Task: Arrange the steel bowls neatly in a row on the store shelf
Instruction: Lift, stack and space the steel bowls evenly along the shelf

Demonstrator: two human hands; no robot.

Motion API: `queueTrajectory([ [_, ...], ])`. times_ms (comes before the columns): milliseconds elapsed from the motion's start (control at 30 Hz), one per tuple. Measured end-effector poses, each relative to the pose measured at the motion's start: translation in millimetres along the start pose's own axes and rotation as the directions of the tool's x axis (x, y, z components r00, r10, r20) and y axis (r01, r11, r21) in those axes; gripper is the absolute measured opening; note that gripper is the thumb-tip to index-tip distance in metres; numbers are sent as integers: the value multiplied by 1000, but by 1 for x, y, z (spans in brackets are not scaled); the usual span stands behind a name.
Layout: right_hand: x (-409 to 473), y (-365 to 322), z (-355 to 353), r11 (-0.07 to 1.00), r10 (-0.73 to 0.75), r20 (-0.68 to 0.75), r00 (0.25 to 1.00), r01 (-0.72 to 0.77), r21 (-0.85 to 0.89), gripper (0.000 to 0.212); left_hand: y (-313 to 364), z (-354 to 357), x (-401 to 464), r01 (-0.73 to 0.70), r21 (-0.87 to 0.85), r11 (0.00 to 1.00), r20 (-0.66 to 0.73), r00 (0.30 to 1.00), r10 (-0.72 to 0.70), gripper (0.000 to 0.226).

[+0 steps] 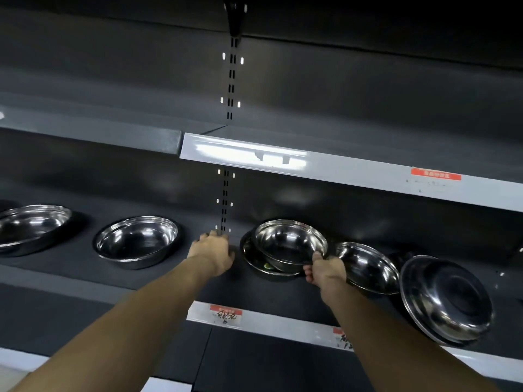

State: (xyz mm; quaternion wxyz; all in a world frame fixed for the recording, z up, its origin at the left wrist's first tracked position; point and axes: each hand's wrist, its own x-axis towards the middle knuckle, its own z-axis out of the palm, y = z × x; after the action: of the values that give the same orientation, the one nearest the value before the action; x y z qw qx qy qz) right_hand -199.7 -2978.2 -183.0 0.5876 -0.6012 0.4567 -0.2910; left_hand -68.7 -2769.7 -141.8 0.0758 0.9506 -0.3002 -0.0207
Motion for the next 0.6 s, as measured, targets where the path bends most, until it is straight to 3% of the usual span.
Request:
queueTrajectory([
  [167,3,3,25,999,6,24,1000,-6,-31,21,-17,3,6,10,-25,1000,13,1000,-10,52],
  [600,3,17,38,980,63,19,998,-59,-189,37,-26,6,23,-32,-53,998,26,999,33,50],
])
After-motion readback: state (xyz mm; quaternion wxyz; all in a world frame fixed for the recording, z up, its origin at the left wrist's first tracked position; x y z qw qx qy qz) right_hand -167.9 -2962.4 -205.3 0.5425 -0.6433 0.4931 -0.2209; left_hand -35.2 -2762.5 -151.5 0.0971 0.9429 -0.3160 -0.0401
